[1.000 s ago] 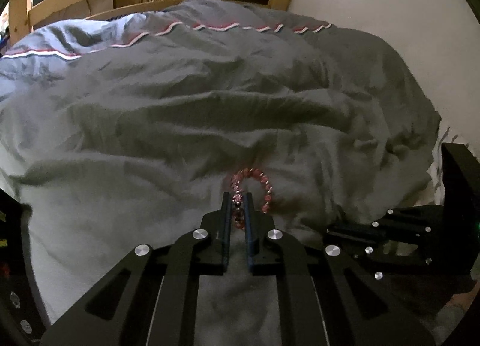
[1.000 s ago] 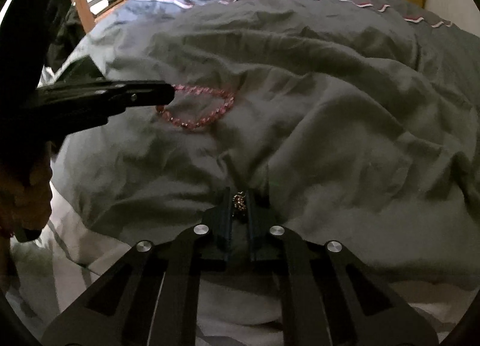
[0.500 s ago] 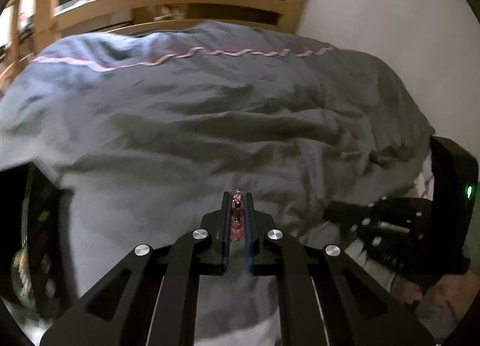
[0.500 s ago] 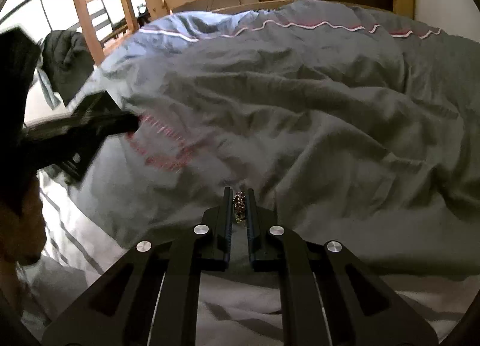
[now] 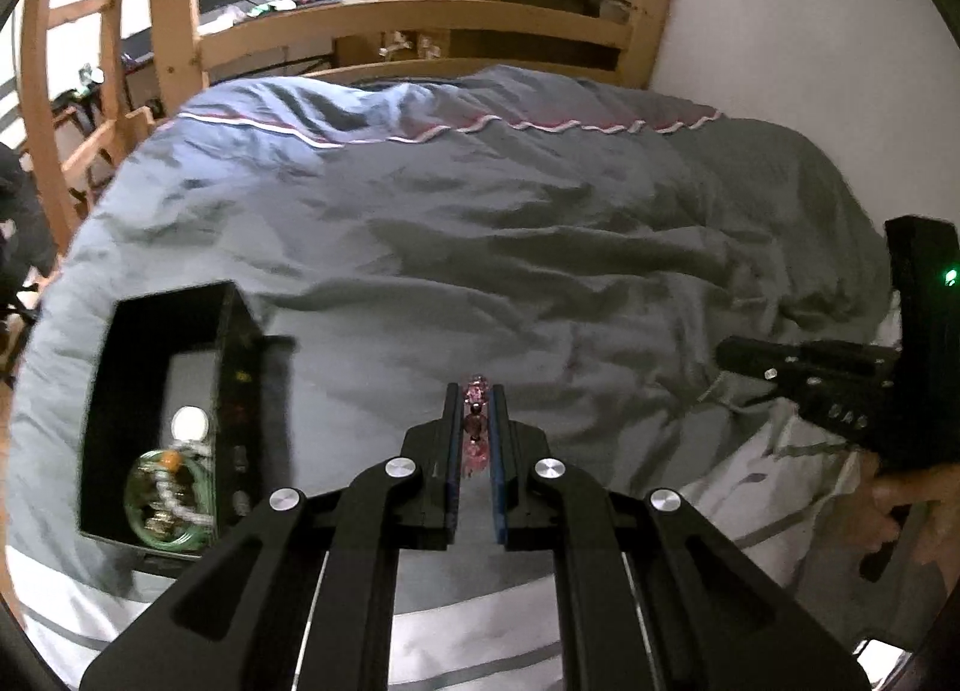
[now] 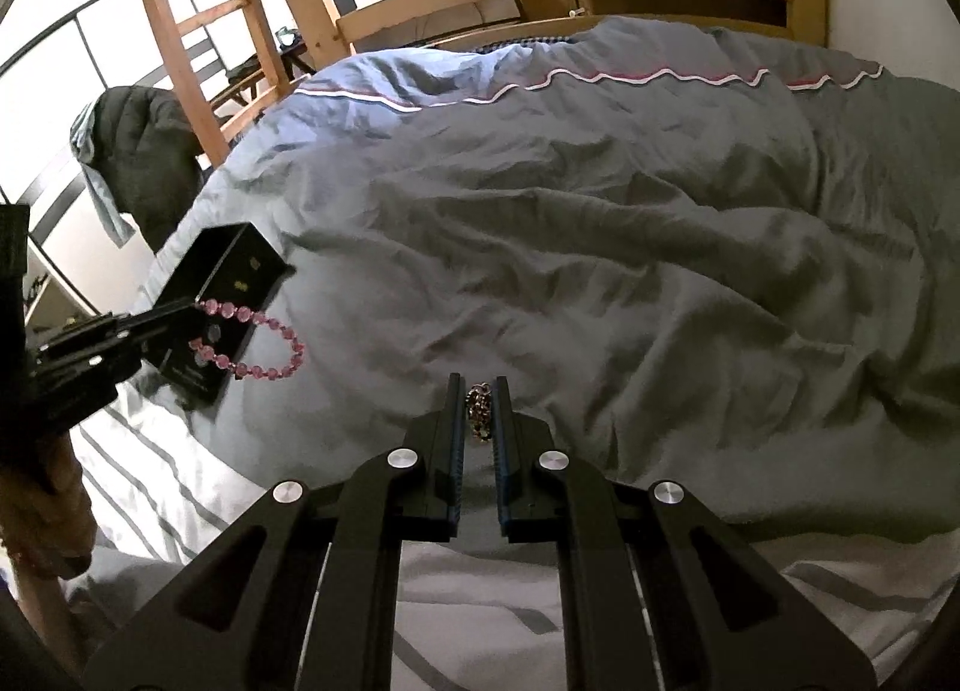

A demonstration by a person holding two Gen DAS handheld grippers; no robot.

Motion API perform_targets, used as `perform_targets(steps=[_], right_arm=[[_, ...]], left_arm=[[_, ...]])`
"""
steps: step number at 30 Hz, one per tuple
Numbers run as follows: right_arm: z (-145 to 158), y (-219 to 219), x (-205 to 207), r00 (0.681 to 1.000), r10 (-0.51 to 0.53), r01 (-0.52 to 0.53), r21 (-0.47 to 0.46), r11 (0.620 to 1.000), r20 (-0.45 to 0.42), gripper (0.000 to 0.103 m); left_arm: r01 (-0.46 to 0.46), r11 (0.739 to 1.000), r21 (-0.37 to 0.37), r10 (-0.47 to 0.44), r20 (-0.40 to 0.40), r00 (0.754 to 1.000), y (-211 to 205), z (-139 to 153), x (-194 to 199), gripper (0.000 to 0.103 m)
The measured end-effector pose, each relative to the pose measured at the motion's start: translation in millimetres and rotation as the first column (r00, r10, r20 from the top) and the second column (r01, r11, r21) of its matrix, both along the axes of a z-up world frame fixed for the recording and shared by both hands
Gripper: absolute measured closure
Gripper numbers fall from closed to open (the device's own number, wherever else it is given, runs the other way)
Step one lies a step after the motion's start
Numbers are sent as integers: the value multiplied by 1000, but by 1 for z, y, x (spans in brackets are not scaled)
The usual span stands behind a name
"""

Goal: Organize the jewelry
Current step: 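Carry the pink bracelet with the left tool while the right tool carries the charm to the box, then open both tools to release the bracelet and charm into the box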

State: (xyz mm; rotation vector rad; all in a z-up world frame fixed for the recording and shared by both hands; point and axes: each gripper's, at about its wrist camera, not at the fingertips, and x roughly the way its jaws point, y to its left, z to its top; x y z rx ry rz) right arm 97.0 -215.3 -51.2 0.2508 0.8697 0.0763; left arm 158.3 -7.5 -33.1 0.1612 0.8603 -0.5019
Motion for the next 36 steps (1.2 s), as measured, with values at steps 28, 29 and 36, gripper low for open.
perform_targets(steps=[28,29,36], right_arm=[[38,197,112,940,324,-326,0,945,109,94],[38,204,116,936,334,-337,6,942,112,94],[29,253,134,910,402,-405,14,914,98,94]], left_arm=[[-331,939,-92,329,-32,944,150,16,51,95],[-341,936,-92,339,-36,940,153,16,53,95],[-396,914,-93,388,-95,917,177,7,59,95]])
